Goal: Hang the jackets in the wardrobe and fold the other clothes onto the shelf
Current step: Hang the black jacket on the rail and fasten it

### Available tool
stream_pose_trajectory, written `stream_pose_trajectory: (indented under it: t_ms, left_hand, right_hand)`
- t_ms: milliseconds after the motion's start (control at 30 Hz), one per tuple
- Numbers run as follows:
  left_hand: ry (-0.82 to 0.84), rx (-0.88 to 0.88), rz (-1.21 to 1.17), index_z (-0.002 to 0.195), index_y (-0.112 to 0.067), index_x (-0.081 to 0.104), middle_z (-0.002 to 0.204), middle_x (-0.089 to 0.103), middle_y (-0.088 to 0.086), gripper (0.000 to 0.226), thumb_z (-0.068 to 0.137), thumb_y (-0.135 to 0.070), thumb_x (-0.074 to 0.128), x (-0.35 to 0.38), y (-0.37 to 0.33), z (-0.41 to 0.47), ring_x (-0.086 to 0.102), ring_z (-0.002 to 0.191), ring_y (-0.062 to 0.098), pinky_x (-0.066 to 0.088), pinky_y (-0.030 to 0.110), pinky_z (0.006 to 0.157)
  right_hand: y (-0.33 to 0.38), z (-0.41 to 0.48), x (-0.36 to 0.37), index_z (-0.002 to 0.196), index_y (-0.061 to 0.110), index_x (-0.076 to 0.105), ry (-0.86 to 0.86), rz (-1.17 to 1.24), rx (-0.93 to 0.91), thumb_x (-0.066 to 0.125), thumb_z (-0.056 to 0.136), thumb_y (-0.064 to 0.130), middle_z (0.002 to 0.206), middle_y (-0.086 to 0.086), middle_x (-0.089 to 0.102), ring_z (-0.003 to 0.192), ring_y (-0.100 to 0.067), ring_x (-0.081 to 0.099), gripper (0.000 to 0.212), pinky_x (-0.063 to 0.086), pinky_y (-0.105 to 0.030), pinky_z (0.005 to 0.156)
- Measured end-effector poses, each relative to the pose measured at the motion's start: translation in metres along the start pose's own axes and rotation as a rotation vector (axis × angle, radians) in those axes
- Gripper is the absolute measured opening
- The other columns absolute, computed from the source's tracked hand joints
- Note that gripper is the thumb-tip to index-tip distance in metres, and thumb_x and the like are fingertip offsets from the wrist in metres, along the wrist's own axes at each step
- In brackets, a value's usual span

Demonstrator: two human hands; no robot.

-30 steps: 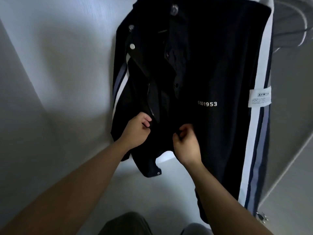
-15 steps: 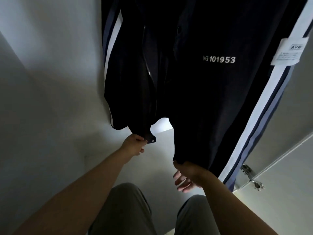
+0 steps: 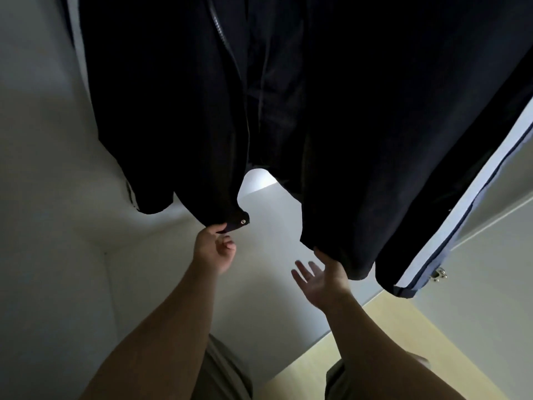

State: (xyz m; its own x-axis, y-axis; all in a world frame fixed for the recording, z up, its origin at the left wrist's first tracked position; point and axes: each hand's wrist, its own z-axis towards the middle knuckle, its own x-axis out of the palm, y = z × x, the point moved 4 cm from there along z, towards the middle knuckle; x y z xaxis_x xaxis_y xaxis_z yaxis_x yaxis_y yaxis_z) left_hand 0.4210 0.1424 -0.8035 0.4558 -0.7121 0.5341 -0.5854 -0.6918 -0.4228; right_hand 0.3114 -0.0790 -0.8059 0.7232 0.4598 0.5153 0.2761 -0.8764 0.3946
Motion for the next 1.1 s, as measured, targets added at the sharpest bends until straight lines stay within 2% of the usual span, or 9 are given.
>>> stream_pose_trajectory:
  t_ms: [167,300,433,533,667,733,900,1000,1100]
  left_hand:
    - [0.071,-0.013,-0.041,0.069,-0.01,0.056,0.058,0.052,0.0,0.025,0.09,0.001,0.065,-0.007,0.015,0.007,0.05,0.054,0.01,0.049,0.022,0.053]
    - [-0.012,-0.028,0.147,0.07,-0.01,0.054,0.051,0.046,-0.001,0.028,0.09,-0.003,0.071,0.003,0.038,-0.011,0.041,0.051,0.009,0.047,0.02,0.047]
    - [-0.029,-0.001,0.404,0.096,-0.003,0.064,0.08,0.07,0.009,0.006,0.093,-0.005,0.069,0.005,0.076,-0.028,0.066,0.061,0.016,0.055,0.029,0.057]
    - [0.053,0.089,0.558,0.091,-0.005,0.061,0.087,0.071,0.009,0.013,0.103,-0.008,0.055,0.022,0.082,-0.029,0.072,0.062,0.017,0.058,0.024,0.056]
    - [0.073,0.163,0.553,0.09,-0.002,0.061,0.085,0.067,0.011,0.015,0.103,-0.003,0.054,0.033,0.073,-0.015,0.071,0.065,0.017,0.06,0.023,0.063]
    - [0.079,0.16,0.518,0.1,0.004,0.062,0.09,0.069,0.013,0.006,0.1,0.001,0.057,0.035,0.074,-0.011,0.073,0.073,0.021,0.062,0.025,0.069]
    - [0.148,0.189,0.463,0.101,0.002,0.068,0.087,0.077,0.005,0.015,0.089,0.01,0.068,0.047,0.077,-0.008,0.076,0.086,0.022,0.062,0.029,0.082]
    - [0.144,0.235,0.442,0.105,0.002,0.069,0.098,0.076,0.011,0.018,0.087,0.004,0.073,0.049,0.075,-0.004,0.076,0.089,0.026,0.062,0.032,0.083]
    - [0.125,0.266,0.423,0.108,0.001,0.068,0.098,0.077,0.011,0.023,0.087,-0.002,0.076,0.05,0.071,-0.001,0.076,0.089,0.026,0.062,0.028,0.075]
  right_hand:
    - [0.007,0.013,0.005,0.127,0.025,0.064,0.011,0.05,-0.11,0.057,0.101,0.026,0.138,-0.002,0.059,0.119,-0.03,0.063,0.028,0.051,-0.049,0.095]
    - [0.009,0.019,0.007,0.13,0.022,0.062,0.033,-0.053,-0.091,0.054,0.104,0.028,0.123,-0.003,0.071,0.103,-0.033,0.073,0.028,0.057,-0.042,0.076]
    - [0.017,0.029,0.01,0.114,0.01,0.064,-0.007,-0.034,-0.13,0.06,0.102,0.016,0.091,-0.001,0.078,0.084,-0.022,0.077,0.014,0.055,-0.025,0.054]
    - [0.027,0.035,0.003,0.099,0.008,0.061,-0.049,-0.086,-0.208,0.067,0.097,0.016,0.075,-0.002,0.073,0.062,-0.015,0.071,0.01,0.046,-0.022,0.045]
    - [0.042,0.039,-0.008,0.085,0.02,0.05,-0.088,-0.298,-0.449,0.064,0.097,0.012,0.075,0.0,0.067,0.066,-0.018,0.063,0.02,0.047,-0.026,0.053]
    - [0.046,0.039,-0.002,0.091,0.018,0.061,-0.052,-0.344,-0.517,0.059,0.096,0.004,0.079,-0.002,0.067,0.071,-0.02,0.059,0.015,0.051,-0.026,0.058]
    - [0.043,0.044,0.015,0.115,0.012,0.071,0.184,-0.338,-0.518,0.062,0.069,-0.012,0.106,-0.01,0.071,0.084,-0.024,0.068,0.053,0.058,-0.034,0.085]
    - [0.045,0.043,0.017,0.125,0.027,0.069,0.137,-0.688,-0.686,0.074,0.077,0.001,0.106,0.004,0.076,0.088,-0.015,0.072,0.054,0.057,-0.037,0.086]
    - [0.043,0.038,0.021,0.11,0.047,0.071,0.145,-0.836,-0.779,0.075,0.086,0.022,0.095,0.005,0.077,0.084,-0.02,0.073,0.035,0.06,-0.046,0.089]
